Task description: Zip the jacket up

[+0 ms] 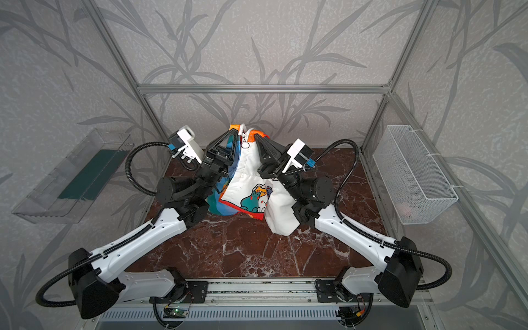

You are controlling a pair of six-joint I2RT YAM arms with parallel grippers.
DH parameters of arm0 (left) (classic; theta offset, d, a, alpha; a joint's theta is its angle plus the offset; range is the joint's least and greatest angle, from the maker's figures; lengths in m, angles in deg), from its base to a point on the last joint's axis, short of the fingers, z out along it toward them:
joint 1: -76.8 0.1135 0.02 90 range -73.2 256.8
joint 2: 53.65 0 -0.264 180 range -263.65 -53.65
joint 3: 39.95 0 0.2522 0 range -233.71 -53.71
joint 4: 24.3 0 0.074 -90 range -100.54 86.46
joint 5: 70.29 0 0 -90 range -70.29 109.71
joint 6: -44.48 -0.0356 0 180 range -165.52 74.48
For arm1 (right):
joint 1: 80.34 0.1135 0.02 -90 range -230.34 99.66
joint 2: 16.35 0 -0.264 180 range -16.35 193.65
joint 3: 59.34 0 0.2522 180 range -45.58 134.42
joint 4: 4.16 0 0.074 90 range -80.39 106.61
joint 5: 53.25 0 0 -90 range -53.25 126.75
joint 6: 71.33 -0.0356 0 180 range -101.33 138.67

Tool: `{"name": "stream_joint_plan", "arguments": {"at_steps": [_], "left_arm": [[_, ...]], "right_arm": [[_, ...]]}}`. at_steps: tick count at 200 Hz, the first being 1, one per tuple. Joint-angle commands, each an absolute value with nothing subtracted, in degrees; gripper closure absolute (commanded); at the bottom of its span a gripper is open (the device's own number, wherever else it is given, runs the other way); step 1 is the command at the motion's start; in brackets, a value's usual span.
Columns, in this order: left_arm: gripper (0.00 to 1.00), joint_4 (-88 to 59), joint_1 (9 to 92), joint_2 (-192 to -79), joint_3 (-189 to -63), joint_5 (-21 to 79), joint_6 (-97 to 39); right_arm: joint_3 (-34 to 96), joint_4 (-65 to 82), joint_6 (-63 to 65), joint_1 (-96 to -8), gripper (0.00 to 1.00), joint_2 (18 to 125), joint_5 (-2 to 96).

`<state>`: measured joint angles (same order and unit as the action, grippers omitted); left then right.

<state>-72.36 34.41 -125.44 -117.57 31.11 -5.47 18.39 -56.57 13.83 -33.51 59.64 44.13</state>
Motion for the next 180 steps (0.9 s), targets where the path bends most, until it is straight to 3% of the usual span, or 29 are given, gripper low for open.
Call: {"name": "stream_joint_plan", "arguments": {"at_steps": [1,77,134,165,180], "left_arm": [[1.0,-75.33,34.1,-125.51,-121.45,30.58,-6.21],[1.0,-79.45,33.95,-130.62,-131.52,33.78,-8.88],[1.0,-80.5,33.85,-133.89,-138.08,36.23,-7.42],[1.0,-79.53,33.81,-133.78,-138.3,35.87,-8.24],[1.0,-74.38,34.38,-132.03,-137.33,36.07,-10.36]], "right_arm": [[18.73,-60.58,16.02,-33.16,1.0,58.26,43.29],[27.7,-56.64,35.13,-33.06,1.0,58.27,52.55],[31.48,-52.4,55.86,-30.16,1.0,59.22,52.52],[32.51,-54.84,53.29,-30.09,1.0,60.68,49.69],[32.95,-56.49,43.16,-32.51,1.0,61.0,49.68]]}}
